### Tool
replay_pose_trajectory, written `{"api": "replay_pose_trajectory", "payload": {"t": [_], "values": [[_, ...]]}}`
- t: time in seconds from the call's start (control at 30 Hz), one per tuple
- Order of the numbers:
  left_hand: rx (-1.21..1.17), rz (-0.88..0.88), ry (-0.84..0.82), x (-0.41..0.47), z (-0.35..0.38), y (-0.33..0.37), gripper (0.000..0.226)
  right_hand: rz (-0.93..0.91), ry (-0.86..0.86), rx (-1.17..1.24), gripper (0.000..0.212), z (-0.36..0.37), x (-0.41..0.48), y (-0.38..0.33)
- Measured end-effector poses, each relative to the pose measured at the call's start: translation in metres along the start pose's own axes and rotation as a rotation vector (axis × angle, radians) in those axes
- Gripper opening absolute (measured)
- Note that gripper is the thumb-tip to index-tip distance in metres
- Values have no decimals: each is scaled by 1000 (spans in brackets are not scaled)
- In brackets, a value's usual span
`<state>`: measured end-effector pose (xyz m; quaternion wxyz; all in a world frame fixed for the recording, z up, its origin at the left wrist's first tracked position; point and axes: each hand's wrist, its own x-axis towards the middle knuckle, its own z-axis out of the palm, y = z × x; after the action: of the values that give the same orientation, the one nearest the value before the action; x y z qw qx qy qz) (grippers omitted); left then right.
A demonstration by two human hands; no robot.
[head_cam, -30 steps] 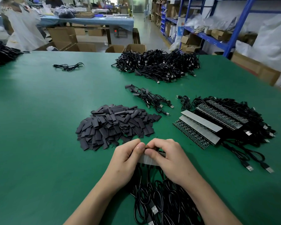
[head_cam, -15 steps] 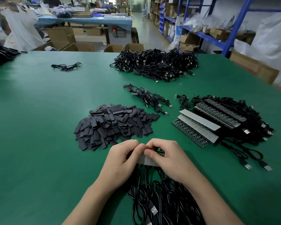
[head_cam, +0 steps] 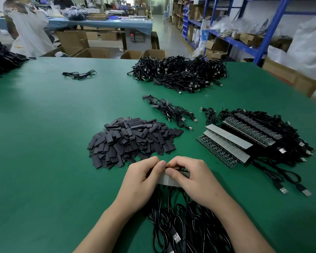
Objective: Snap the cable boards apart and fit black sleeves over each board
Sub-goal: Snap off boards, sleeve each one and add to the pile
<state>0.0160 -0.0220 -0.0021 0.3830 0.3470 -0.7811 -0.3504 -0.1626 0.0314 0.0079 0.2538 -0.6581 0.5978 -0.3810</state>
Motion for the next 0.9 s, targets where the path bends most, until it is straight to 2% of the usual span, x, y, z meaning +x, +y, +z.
{"api": "replay_pose_trajectory", "payload": {"t": [0.2, 0.33, 0.47, 0.57, 0.73, 0.9], "values": [[-62, -25, -4, 0, 0, 3, 44, 20, -3, -45, 31, -1, -1, 1], [-77, -33, -23, 0, -1, 3, 40, 53, -10, -39, 22, -2, -1, -1], [-100, -58, -58, 1, -2, 1, 49, 58, -22, -16, 15, -4, -2, -2], [-165, -75, -69, 1, -2, 3, 52, 49, -40, 26, 22, -5, -3, -6], [-294, -168, -57, 3, -6, 3, 48, 54, -23, 134, 50, -10, -5, -6], [-237, -136, 8, 1, -8, 4, 44, -3, 77, -215, 43, -6, -3, 1]]}}
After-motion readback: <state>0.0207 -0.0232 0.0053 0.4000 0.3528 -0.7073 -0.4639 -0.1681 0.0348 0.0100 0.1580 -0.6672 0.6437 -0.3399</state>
